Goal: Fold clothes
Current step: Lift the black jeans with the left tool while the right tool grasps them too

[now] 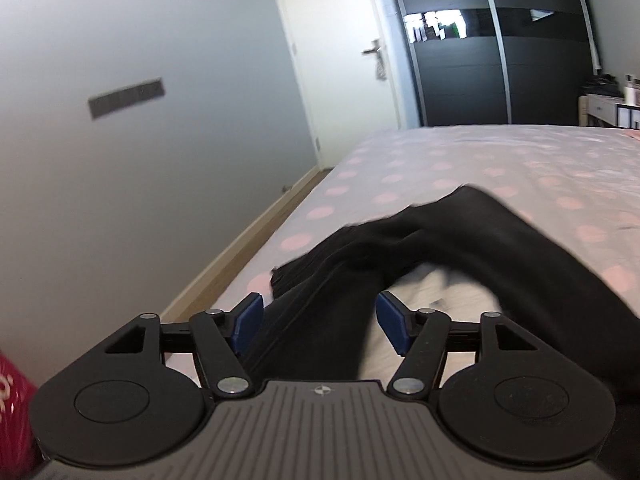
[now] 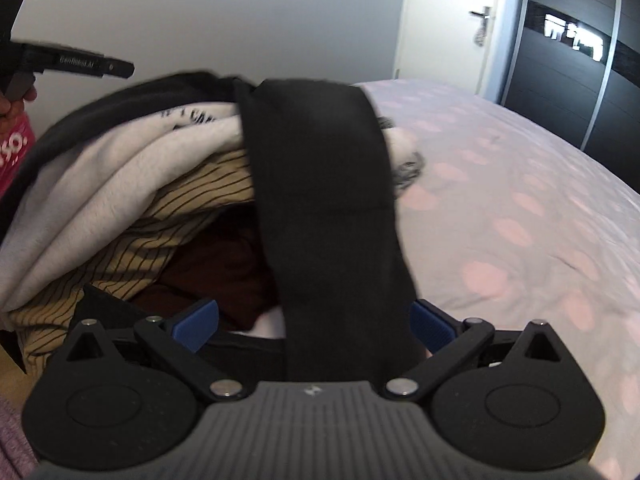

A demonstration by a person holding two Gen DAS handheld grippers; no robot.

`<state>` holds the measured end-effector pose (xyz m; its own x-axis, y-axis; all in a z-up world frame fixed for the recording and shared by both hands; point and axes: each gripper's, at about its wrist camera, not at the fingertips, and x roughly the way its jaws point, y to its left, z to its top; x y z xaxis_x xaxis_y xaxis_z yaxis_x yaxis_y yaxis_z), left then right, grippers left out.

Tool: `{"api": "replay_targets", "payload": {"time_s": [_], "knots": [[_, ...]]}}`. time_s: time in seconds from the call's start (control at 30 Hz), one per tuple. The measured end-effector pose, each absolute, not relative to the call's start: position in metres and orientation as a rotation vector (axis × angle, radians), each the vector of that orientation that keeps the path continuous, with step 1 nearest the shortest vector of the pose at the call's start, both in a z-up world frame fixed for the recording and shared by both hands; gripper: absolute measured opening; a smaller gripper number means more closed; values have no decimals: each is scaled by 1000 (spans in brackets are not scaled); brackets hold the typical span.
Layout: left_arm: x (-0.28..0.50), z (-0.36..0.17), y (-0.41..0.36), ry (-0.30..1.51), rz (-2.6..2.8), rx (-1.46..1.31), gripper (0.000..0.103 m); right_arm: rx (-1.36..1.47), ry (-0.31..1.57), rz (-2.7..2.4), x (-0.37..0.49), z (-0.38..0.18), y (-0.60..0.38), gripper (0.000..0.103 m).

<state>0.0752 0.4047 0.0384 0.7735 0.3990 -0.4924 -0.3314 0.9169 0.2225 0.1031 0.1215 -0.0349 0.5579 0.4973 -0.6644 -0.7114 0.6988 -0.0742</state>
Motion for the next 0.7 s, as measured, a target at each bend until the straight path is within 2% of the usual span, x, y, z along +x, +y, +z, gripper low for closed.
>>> {"api": "replay_targets", "payload": {"time_s": [0.3, 0.43, 0.47, 0.5, 0.53, 0.6, 0.63, 0.67, 0.7], "knots": [[81, 13, 451, 632, 401, -41, 61, -487, 680, 689, 136, -79, 176, 102], [77, 9, 453, 657, 381, -91, 35, -539, 686, 651, 149, -93, 189, 99], [77, 9, 449, 662, 381, -74, 31, -558, 679, 634, 150, -96, 191, 93], [77, 10, 446, 666, 385, -56, 24, -563, 678, 622, 152, -96, 191, 75], [78, 11, 444, 670, 388, -53, 18, -567, 676, 610, 154, -96, 191, 65], [78, 13, 442, 670, 398, -50, 14, -554, 685, 608, 158, -94, 188, 58], [78, 14, 440, 667, 405, -43, 12, -555, 683, 603, 159, -92, 186, 49], [79, 15, 438, 660, 414, -28, 12, -557, 680, 598, 159, -89, 185, 44], [79, 17, 435, 650, 421, -17, 11, -557, 673, 594, 159, -86, 185, 32]]}}
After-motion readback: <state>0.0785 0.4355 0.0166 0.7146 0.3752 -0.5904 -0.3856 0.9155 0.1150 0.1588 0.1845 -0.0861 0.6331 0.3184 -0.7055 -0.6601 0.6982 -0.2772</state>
